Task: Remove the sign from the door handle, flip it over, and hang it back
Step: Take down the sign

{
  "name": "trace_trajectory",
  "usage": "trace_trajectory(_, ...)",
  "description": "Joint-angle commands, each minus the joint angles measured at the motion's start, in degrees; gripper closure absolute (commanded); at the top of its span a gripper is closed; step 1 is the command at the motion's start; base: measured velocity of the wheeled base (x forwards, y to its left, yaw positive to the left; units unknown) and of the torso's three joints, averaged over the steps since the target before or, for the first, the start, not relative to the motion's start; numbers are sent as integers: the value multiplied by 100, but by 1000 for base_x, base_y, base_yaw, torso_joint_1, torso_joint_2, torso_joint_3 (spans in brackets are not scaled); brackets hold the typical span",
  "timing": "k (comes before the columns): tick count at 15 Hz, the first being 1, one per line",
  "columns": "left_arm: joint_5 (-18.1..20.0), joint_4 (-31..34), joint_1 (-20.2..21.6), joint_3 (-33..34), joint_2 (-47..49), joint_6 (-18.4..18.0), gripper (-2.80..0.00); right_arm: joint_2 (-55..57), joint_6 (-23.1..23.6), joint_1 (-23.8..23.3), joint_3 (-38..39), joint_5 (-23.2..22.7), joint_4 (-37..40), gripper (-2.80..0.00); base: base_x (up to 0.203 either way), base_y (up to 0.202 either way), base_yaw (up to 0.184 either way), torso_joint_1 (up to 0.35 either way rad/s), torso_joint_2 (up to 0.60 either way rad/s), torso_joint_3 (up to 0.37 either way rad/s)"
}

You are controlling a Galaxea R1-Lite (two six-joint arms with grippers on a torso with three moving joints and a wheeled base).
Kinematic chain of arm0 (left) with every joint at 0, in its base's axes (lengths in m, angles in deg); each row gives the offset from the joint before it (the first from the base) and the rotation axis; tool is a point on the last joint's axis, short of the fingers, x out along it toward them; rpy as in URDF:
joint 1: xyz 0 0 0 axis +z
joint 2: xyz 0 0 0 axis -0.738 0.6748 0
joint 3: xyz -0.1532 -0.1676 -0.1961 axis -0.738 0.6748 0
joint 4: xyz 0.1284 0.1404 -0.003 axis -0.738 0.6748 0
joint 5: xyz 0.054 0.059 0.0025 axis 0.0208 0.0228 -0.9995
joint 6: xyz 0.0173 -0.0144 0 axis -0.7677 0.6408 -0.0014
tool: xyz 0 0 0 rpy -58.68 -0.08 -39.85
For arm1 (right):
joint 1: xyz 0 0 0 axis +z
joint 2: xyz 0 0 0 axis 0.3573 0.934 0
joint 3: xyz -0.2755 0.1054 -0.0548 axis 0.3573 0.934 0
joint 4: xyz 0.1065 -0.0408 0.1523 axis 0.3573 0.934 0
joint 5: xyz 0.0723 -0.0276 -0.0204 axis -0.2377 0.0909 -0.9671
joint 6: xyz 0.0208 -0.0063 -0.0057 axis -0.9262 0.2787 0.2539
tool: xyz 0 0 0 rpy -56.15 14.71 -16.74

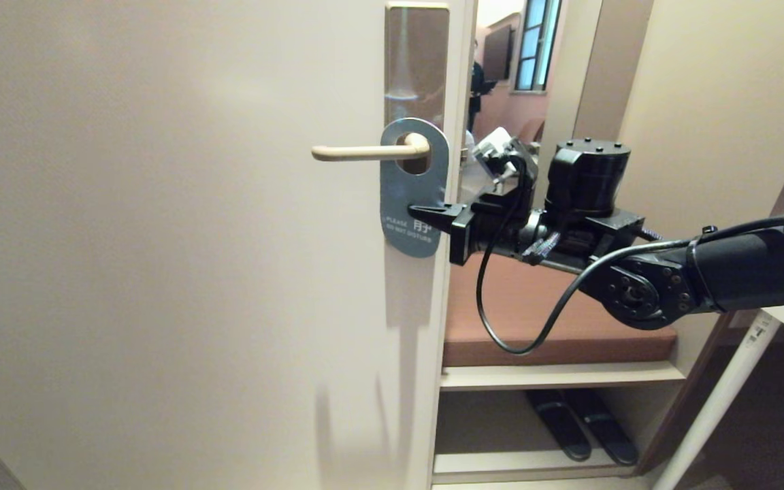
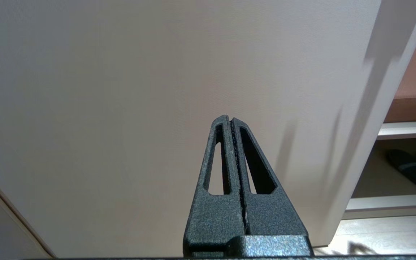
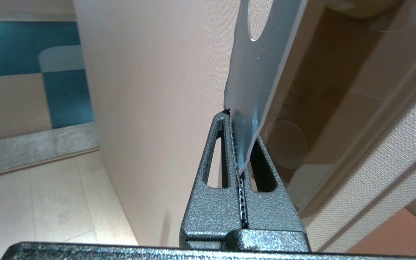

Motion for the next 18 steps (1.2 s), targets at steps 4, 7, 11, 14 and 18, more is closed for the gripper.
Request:
trace_trajectory(4,-6,0,5,0,5,0,0,-74,-5,271,59,641,-28,0,0,0,0,0,0,0)
trace_trajectory(7,-1,0,3,0,5,0,0,-65,-14,463,63,926,-28,0,0,0,0,0,0,0)
trace_trajectory(11,-4,0,-2,0,5,0,0,-56,-14,770,38,1360,-28,0,0,0,0,0,0,0)
trace_trajectory(14,3,0,-2,0,5,0,0,17,-22,982,-6,1802,-34,0,0,0,0,0,0,0)
trace_trajectory(18,-2,0,-2,0,5,0,0,179,-14,1226,-123,2122,-175,0,0,0,0,0,0,0)
